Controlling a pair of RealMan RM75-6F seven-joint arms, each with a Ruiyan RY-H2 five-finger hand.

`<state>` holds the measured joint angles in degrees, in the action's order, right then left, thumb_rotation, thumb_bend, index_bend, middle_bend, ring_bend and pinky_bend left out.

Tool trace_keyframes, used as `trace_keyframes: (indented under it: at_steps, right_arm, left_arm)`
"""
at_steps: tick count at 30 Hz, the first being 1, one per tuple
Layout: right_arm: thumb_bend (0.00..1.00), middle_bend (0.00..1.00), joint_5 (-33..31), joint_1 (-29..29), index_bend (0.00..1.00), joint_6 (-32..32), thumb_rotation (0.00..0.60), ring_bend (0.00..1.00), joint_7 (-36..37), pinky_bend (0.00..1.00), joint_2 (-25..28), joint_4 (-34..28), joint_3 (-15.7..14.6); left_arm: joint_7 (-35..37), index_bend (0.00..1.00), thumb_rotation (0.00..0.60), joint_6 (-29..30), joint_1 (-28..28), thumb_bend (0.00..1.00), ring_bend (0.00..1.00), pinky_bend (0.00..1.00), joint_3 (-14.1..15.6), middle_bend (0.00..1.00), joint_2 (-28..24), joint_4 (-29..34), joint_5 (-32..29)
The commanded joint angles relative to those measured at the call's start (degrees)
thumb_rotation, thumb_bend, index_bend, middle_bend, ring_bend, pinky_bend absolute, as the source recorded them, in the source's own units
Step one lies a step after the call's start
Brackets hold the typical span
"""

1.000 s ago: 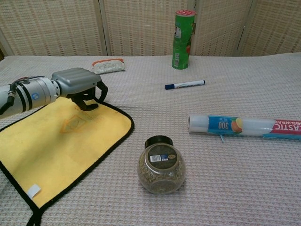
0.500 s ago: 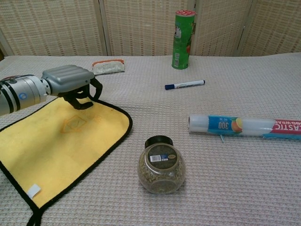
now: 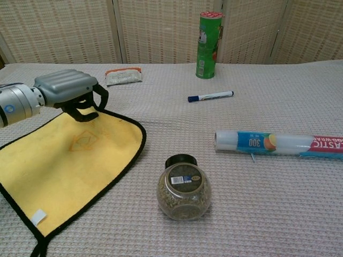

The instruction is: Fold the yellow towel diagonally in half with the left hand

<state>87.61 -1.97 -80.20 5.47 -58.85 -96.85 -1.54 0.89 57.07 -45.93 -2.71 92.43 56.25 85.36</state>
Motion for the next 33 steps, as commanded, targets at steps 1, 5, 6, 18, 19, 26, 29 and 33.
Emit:
trace_keyframes:
  at_steps: [1,5,6,18,19,26,29,33]
  right_arm:
    - [0.37,0.00,0.31,0.04,0.00,-0.16,0.600,0.00,-0.06,0.00,0.00,-0.12,-0.09]
    - [0.37,0.00,0.98,0.17,0.00,-0.57,0.600,0.00,-0.26,0.00,0.02,-0.27,-0.33]
    - [0.37,0.00,1.12,0.25,0.00,-0.74,0.600,0.00,-0.36,0.00,0.00,-0.31,-0.39]
    - [0.37,0.00,3.87,1.07,0.00,-2.74,0.600,0.00,-2.10,0.00,-0.47,-1.10,-1.39]
    - [0.37,0.00,4.13,1.17,0.00,-2.92,0.600,0.00,-2.18,0.00,-0.52,-1.19,-1.51]
    - [0.37,0.00,5.59,1.86,0.00,-4.05,0.600,0.00,-2.73,0.00,-1.12,-1.46,-2.25]
    - [0.37,0.00,5.93,1.98,0.00,-4.25,0.600,0.00,-2.87,0.00,-1.28,-1.60,-2.40]
    - [0.37,0.00,6.53,2.04,0.00,-4.44,0.600,0.00,-3.41,0.00,-1.37,-1.96,-2.60]
  left_arm:
    - [0.27,0.67,0.600,2.57,1.85,0.48,1.00,1.00,0.58,1.00,-1.22,1.99,0.53]
    - [2.37,0.67,0.600,6.25,4.58,0.48,1.00,1.00,2.18,1.00,-2.58,3.83,2.14]
    - [2.84,0.67,0.600,7.15,5.38,0.48,1.00,1.00,2.82,1.00,-2.91,3.98,2.70]
    - [7.21,0.65,0.600,15.21,12.83,0.48,1.00,1.00,6.81,1.00,-5.27,7.11,6.10]
    - [7.29,0.65,0.600,15.65,13.26,0.48,1.00,1.00,6.92,1.00,-5.35,7.28,6.22]
    - [7.54,0.65,0.600,18.78,16.56,0.48,1.00,1.00,7.73,1.00,-6.54,9.05,7.02]
    - [7.88,0.65,0.600,19.56,17.80,0.48,1.00,1.00,8.10,1.00,-6.94,9.43,7.20]
    - [8.32,0.65,0.600,19.85,19.03,0.48,1.00,1.00,8.51,1.00,-7.15,9.09,7.38]
